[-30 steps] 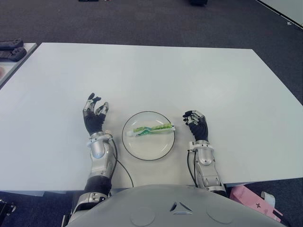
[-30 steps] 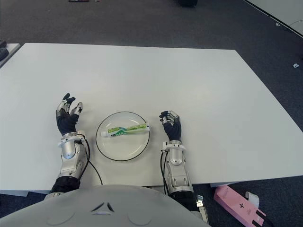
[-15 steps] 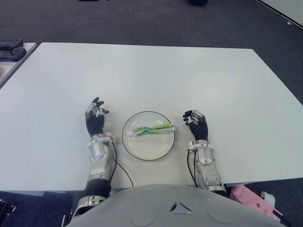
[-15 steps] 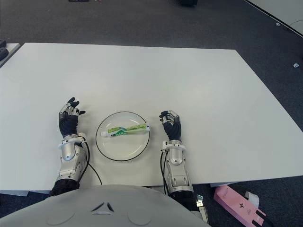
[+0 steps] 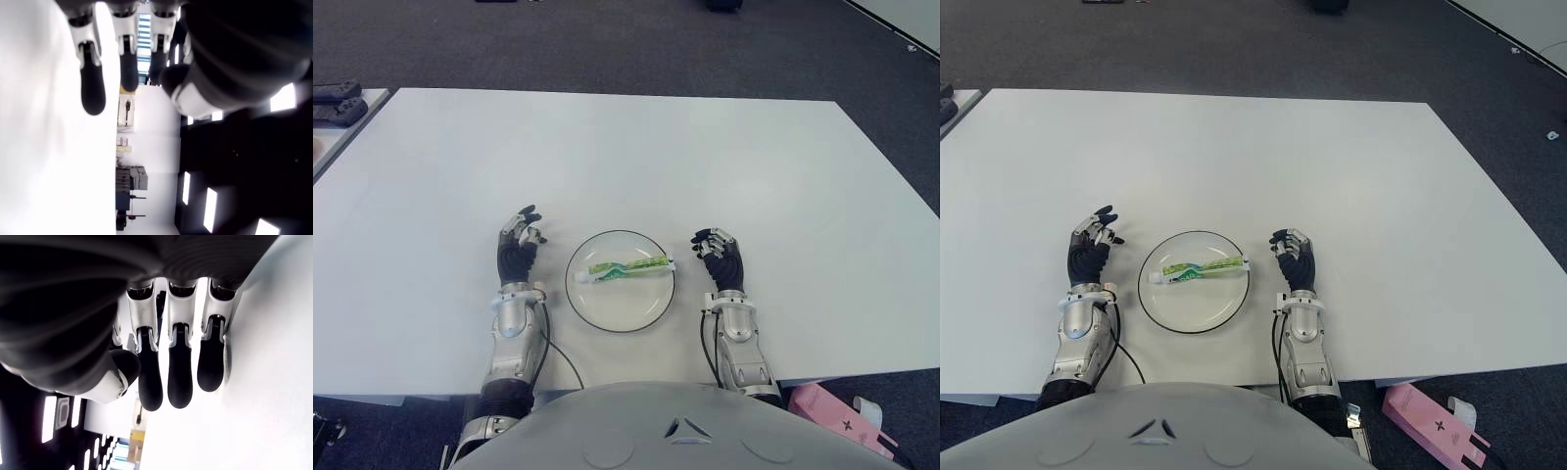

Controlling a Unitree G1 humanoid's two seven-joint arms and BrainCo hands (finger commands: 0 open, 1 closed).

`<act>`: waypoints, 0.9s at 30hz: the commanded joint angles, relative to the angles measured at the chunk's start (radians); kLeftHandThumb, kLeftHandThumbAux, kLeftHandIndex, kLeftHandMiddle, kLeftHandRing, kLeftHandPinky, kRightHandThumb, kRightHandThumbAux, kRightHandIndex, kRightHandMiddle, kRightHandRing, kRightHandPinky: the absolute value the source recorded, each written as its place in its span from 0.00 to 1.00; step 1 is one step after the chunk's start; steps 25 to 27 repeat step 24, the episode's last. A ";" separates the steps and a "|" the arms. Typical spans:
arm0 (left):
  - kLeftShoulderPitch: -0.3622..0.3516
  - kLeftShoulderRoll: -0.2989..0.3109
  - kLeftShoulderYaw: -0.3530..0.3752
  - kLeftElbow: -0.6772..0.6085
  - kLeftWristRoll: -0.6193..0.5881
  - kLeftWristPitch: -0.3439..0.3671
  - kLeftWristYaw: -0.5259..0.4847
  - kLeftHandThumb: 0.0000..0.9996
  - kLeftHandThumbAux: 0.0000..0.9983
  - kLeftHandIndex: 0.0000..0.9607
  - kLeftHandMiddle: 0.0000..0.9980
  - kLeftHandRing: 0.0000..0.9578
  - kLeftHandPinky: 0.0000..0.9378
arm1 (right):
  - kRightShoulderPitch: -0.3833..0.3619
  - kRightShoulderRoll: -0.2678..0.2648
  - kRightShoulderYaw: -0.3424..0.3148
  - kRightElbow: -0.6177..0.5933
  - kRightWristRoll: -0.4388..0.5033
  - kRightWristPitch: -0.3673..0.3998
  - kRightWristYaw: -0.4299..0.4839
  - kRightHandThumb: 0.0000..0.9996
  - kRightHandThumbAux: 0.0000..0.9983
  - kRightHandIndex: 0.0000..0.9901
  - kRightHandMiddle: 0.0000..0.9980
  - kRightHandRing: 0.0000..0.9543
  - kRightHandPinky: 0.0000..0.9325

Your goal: Put the toothpaste on the table into the plate.

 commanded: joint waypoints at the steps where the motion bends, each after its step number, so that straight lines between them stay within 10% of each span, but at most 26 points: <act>1: 0.049 0.015 -0.016 0.011 0.025 0.072 -0.031 0.71 0.72 0.44 0.51 0.53 0.56 | 0.009 -0.001 0.000 0.010 -0.002 0.027 0.005 0.71 0.73 0.43 0.51 0.53 0.54; 27: 0.107 0.115 -0.093 -0.054 0.134 0.126 -0.127 0.70 0.73 0.44 0.51 0.54 0.55 | 0.024 0.003 0.002 0.004 0.003 0.016 0.008 0.71 0.73 0.43 0.51 0.53 0.54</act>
